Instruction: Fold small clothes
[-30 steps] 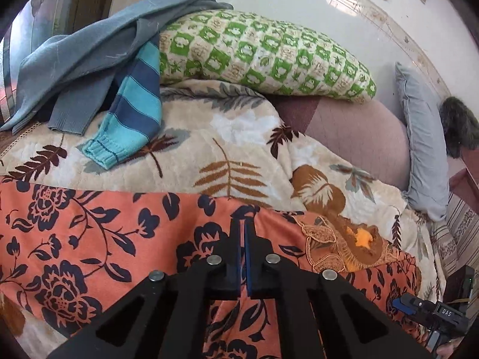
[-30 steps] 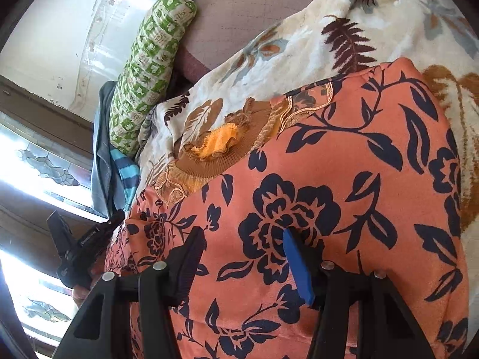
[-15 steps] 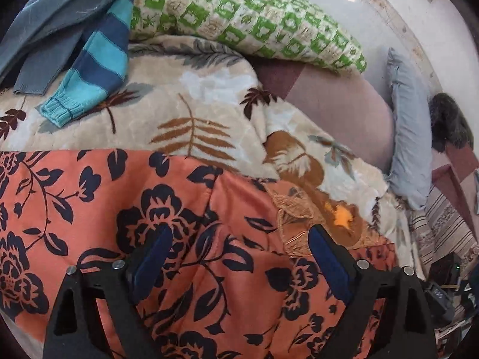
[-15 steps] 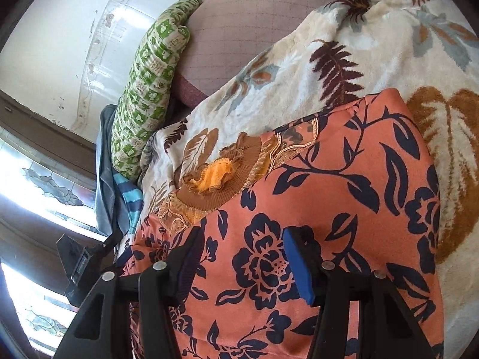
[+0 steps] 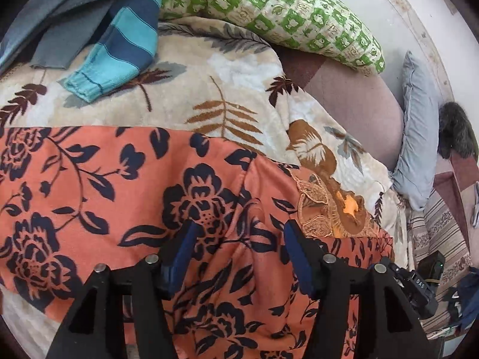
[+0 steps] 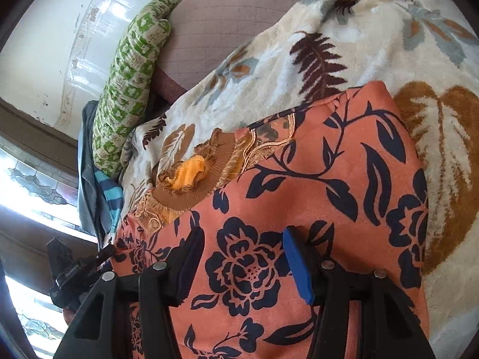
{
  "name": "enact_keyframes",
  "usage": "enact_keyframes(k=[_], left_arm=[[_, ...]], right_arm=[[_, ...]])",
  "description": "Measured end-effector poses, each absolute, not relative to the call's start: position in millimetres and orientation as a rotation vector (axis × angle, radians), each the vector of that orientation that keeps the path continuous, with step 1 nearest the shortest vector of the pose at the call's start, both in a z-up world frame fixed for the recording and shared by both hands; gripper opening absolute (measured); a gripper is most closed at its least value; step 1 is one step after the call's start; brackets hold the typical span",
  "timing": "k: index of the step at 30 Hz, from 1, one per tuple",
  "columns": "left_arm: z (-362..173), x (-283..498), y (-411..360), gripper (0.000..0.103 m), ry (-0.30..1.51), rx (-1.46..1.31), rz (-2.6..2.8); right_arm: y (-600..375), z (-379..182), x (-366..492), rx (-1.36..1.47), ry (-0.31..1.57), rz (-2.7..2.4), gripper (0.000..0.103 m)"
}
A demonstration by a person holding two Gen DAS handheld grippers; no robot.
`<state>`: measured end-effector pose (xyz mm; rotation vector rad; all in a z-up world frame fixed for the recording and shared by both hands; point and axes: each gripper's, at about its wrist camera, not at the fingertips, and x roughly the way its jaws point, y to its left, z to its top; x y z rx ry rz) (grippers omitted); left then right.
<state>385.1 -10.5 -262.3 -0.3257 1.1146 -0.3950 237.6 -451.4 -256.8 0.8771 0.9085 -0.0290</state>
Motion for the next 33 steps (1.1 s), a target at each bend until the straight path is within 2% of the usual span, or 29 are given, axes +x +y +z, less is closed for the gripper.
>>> enact_keyframes(k=[6,14,15,16,18,20,21,25,33], left_arm=[[-268.9,373.5,-14.0,0.061,1.162,-0.146,-0.381],[-258.2,344.4,-13.7,0.060,1.104,-0.003,-0.484],[-261.6,343.3,-16.8,0.056,1.105,0.032,-0.483],[-266.6,343.0,-19.8,0.043,1.110,0.067,-0.478],[-275.2,345.2,-27.2,0.027,1.117,0.115,-0.473],[-275.7,344.8,-31.7,0.020,1.086,0.150,-0.484],[-274.8,344.2,-33.3,0.010,1.084,0.157,-0.497],[-269.5,335.2,-37.3,0.005,1.051,0.225,-0.512],[-255.8,323.0,-9.6,0.005,1.038,0.179,-0.464]], right_arm=[[-447.4,-255.7,239.6,0.847,0.921,-0.039,0.058],[-444.7,-255.9,240.4,0.843,0.921,-0.046,0.058],[-444.5,-256.3,240.6,0.842,0.921,-0.049,0.058],[-443.8,-256.4,241.1,0.840,0.921,-0.052,0.058],[-442.4,-255.9,241.4,0.830,0.922,-0.056,0.058],[-441.7,-255.7,241.7,0.825,0.921,-0.058,0.058],[-441.9,-255.7,241.7,0.826,0.921,-0.057,0.058],[-442.7,-256.1,242.2,0.832,0.923,-0.057,0.058],[-456.5,-253.4,235.1,0.898,0.888,-0.057,0.057]])
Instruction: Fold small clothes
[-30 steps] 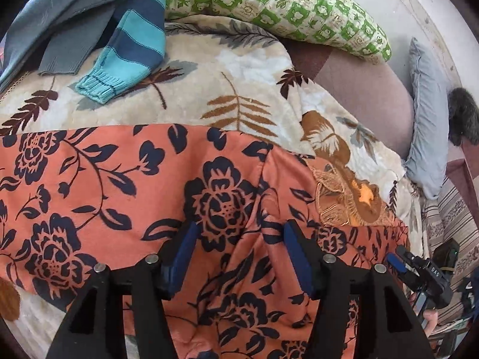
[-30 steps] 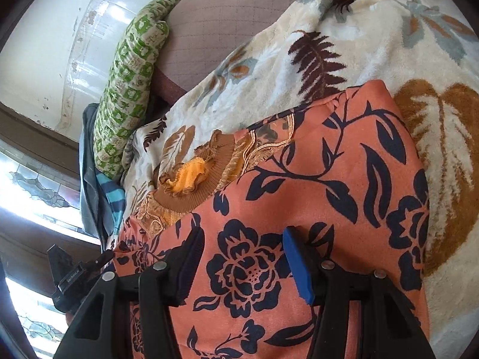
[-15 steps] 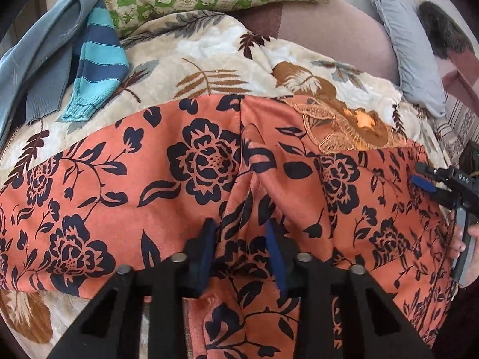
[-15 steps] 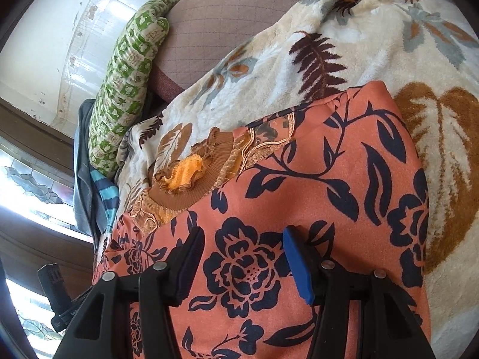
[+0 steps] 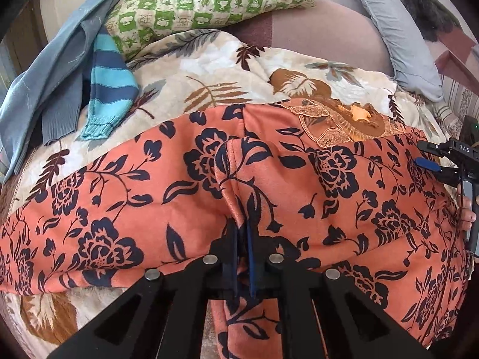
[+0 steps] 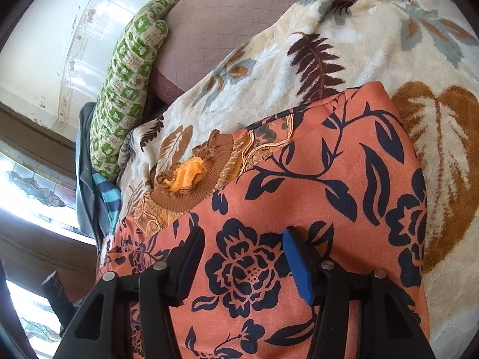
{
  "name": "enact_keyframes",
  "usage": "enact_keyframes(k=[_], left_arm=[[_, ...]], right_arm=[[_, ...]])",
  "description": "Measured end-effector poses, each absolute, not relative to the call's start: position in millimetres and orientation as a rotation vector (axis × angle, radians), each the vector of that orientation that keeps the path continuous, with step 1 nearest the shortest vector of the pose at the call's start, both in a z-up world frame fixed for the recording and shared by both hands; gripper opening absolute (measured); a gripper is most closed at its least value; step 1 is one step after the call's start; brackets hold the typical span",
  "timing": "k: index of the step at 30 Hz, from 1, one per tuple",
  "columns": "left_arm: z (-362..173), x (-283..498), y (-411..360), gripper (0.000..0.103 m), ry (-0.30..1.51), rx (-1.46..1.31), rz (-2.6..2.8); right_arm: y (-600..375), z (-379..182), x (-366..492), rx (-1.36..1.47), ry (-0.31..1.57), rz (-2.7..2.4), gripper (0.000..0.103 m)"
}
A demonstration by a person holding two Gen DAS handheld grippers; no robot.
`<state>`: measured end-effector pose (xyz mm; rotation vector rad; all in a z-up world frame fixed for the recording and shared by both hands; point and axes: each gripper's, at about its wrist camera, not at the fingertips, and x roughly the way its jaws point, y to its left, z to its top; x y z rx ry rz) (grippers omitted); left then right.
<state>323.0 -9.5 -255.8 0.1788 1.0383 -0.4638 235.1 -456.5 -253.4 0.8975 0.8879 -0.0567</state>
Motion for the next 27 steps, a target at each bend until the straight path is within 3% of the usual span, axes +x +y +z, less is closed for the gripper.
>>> enact_keyframes(k=[6,7,9,15,17,18,19,20,24,27], left_arm=[[-262.7,310.2,-10.4,0.006,1.062,0.271,-0.417],[-261.8,309.8,-9.1,0.007,1.073,0.266,-0.401],[-255.5,308.6,-1.7,0.009,1.081,0.227,-0.372],[-221.2,296.7,52.7,0.011,0.978,0.045,-0.166],[-214.9,283.3,83.3,0.020,0.945,-0.055,-0.036],[-214.3,274.4,100.3,0.035,0.938,-0.103,0.024],[-215.4,266.7,117.0,0.056,0.944,-0.152,0.078],[-217.6,259.4,133.3,0.064,0.953,-0.205,0.122],[-221.9,235.9,203.6,0.068,0.977,-0.389,0.248],[-219.0,229.2,254.6,0.080,0.964,-0.559,0.295]], right_arm=[[-481.2,-253.8,229.4,0.918,0.865,-0.136,0.056],[-479.0,-256.8,233.2,0.874,0.910,-0.158,0.042],[-472.6,-253.2,236.4,0.775,0.940,-0.204,0.030],[-426.1,-223.7,240.5,0.610,0.917,-0.069,0.031],[-399.1,-220.2,241.3,0.550,0.933,0.008,0.031],[-385.4,-222.8,243.6,0.523,0.962,0.045,0.031],[-372.8,-228.9,245.5,0.503,1.004,0.076,0.031],[-362.2,-238.4,249.1,0.486,1.061,0.096,0.031],[-348.9,-233.8,242.5,0.443,1.053,0.104,0.033],[-350.6,-219.1,225.5,0.564,0.993,0.188,0.033]])
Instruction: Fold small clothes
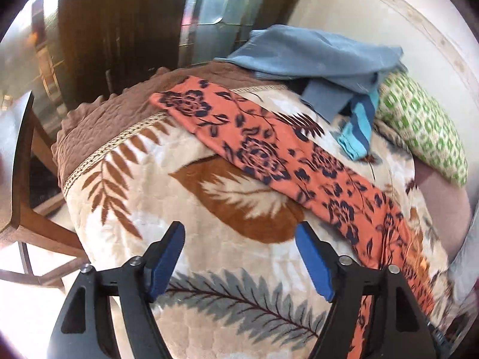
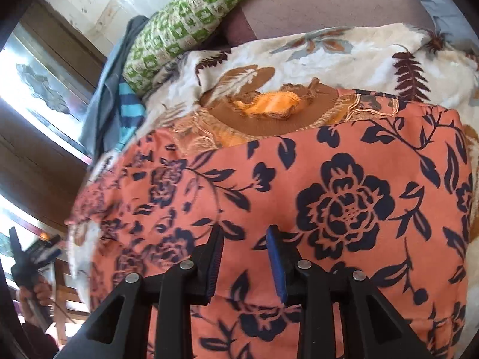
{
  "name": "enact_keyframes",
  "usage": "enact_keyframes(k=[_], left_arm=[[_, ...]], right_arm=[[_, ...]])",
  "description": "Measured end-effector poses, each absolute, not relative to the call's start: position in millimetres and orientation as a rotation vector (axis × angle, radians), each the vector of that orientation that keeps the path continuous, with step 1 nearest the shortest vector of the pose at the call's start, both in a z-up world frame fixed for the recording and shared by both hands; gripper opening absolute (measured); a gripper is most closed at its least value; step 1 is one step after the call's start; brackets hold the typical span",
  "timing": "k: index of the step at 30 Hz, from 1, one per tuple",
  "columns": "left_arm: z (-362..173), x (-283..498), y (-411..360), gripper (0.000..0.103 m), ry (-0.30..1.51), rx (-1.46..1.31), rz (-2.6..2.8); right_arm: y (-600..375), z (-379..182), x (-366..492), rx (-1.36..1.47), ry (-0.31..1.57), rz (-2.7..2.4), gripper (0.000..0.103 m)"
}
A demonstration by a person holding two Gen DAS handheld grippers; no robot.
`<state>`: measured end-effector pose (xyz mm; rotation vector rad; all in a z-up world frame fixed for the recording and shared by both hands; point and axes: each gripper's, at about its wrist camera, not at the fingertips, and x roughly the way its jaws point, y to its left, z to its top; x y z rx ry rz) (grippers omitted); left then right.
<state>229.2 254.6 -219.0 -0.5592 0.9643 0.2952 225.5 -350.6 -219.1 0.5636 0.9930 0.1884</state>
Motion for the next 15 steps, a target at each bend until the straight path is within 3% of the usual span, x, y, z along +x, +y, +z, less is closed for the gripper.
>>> enact_keyframes(k=[3,6,13,14,15], left_arm=[[-215.6,238.8,295.0,0.080,0.938,-0.666,0.319],[-220.1,262.4,324.1,0.081,0.969,-0.736,0.315],[-252.6,293.7,361.8,0.078,0.963,-0.904,0.366],[-256.7,298.3,361.8,0.075,0.958,-0.904,0.363],[-261.2,303.3,361.3,0.065,0.955,-0.912,0.348]], right_arm=[[-337.0,-210.6,211.6,0.609,0.964,0.269,0.036],[-319.5,-210.8,204.6,0.664,0.980,0.387,0.067],[-298.4,-222.1,211.2,0.586,1.011,0.395,0.067],[-300.3,-224.6,213.5,0.585,1.011,0.390,0.067],[-301.7,-225.8,214.7,0.583,1.007,0.382,0.067]])
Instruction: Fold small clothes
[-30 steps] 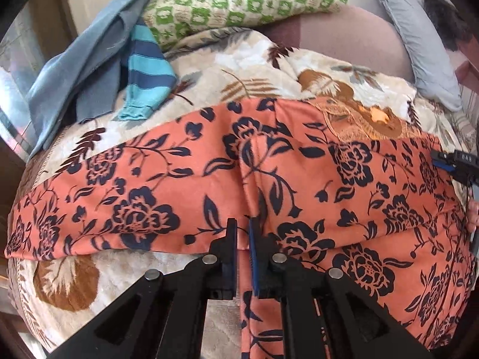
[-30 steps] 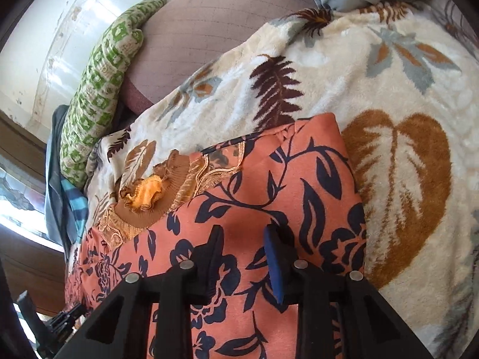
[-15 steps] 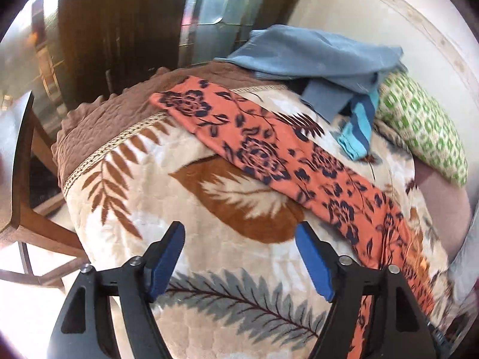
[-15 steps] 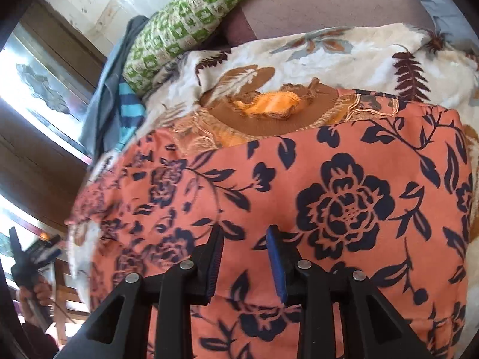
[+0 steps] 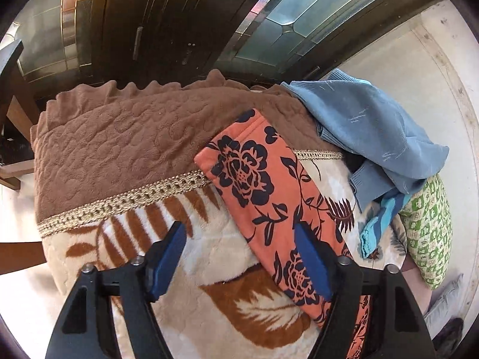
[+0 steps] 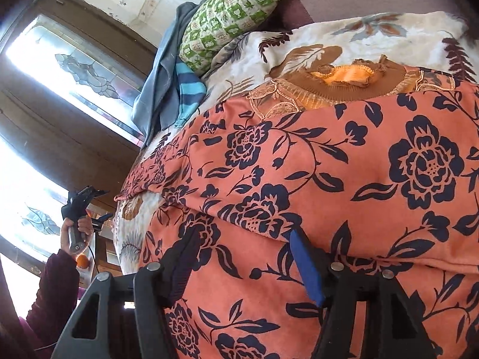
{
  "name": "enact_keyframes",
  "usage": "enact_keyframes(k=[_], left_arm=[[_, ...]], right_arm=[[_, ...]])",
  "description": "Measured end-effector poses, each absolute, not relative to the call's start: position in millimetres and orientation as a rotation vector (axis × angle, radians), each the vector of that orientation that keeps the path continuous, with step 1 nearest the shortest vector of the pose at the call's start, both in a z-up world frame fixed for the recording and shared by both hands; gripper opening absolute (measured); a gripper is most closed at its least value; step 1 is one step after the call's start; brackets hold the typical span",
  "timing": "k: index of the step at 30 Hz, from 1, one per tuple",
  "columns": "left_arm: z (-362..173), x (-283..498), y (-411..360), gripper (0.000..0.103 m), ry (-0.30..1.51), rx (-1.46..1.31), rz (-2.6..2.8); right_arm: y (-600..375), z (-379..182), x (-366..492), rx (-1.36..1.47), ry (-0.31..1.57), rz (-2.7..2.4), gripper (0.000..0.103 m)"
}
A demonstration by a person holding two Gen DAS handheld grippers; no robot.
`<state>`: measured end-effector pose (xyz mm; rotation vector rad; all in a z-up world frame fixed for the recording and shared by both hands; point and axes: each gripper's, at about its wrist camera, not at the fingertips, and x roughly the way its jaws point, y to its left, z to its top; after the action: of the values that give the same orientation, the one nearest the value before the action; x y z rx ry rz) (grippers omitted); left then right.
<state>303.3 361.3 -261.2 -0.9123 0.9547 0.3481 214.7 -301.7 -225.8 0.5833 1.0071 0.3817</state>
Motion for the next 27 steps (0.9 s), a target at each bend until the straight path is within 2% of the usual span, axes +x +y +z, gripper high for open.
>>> enact_keyframes(k=[1,6,8,10,12,15,19,27], left_arm=[[-265.5,308.5,360.9,0.056,0.956,-0.925,0.328],[-278.4,333.5,352.0,0.050,0.949,-0.890,0.323],[-279.5,341.8,350.5,0.041,0.928,-0.860,0.336],[-283.1,347.6,350.7,0.016,0.918,-0.838,0.360],[-285.7,349.3,350.6,0.007,0.917,-0.808,0.388],[-271.5,346.8,342.0,0.005,0.888,-0.724,0.408],[-223.3,347.2,301.7,0.004,0.828,-0.556,0.329],[-112.0,338.0,137.5,0.004,0.730,-0.291,-0.021]], right_arm=[[-302.7,-226.7,216.1,0.579,1.006,0.375,0.067],[-307.0,-228.9,221.3,0.574,1.004,0.365,0.065],[-306.4,-229.4,222.8,0.565,1.003,0.359,0.065],[-306.4,-230.7,224.1,0.556,1.005,0.355,0.065],[-307.5,-230.8,224.9,0.545,1.000,0.341,0.064],[-315.7,-227.3,224.0,0.551,0.971,0.303,0.061],[-346.9,-215.0,220.1,0.607,0.897,0.222,0.060],[-444.0,-199.1,202.6,0.836,0.743,0.007,0.060]])
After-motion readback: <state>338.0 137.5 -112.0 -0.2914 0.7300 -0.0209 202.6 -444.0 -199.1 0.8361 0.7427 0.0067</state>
